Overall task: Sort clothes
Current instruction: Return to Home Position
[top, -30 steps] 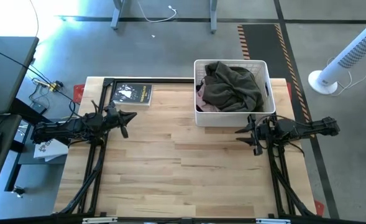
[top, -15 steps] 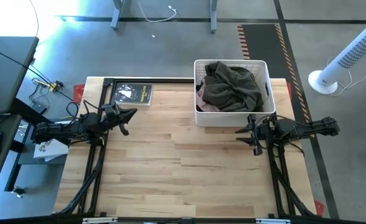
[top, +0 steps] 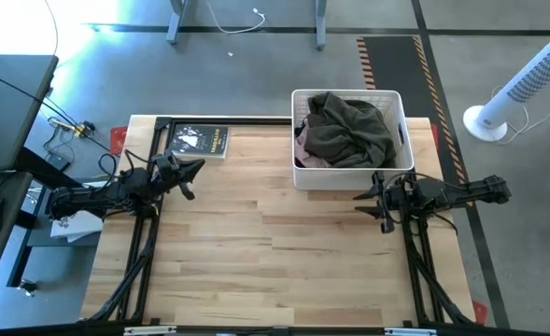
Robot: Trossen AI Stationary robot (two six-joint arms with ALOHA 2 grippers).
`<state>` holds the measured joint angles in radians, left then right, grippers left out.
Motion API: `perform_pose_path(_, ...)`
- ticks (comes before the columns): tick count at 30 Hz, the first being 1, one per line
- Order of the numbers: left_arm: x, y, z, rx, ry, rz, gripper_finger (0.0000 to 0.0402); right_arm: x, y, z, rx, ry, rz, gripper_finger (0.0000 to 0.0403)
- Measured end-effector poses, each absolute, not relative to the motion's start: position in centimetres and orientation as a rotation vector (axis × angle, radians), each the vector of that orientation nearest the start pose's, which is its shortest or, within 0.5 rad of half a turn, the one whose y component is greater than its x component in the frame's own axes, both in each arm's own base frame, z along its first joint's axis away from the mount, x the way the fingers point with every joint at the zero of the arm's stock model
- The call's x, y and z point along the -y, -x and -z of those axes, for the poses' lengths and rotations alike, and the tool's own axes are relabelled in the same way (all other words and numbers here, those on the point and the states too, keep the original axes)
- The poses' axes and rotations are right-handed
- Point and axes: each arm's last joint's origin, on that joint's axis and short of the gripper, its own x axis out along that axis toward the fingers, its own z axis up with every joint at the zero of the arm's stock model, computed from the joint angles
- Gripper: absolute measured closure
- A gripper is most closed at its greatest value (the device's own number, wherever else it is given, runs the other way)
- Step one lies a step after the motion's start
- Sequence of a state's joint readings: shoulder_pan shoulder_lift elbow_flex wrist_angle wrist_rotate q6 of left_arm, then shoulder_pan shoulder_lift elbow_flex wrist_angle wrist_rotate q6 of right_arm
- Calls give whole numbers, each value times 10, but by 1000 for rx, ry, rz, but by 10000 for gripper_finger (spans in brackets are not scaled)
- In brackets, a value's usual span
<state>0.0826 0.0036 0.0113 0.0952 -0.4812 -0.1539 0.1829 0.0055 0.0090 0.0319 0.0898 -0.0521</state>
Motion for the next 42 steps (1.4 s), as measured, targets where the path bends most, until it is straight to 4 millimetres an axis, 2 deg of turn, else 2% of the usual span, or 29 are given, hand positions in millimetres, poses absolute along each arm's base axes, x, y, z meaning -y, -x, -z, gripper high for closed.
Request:
perform_pose_path(10, -21, -92, -173, 120, 183, -542, 394, -15, -96, -169, 37, 47, -92, 279)
perform_pose_path(17, -14, -96, -171, 66, 152, -278, 394, -15, -96, -169, 36, 47, -92, 279)
perform_pose_path(20, -12, -96, -170, 48, 97, -227, 394, -15, -96, -169, 36, 47, -92, 279)
perform_pose_path(30, -10, -96, -170, 33, -18, -196, 394, -15, -96, -169, 35, 47, -92, 279)
perform_pose_path(42, -11, -96, -172, 60, 16, -209, 394, -15, -96, -169, 35, 47, -92, 279)
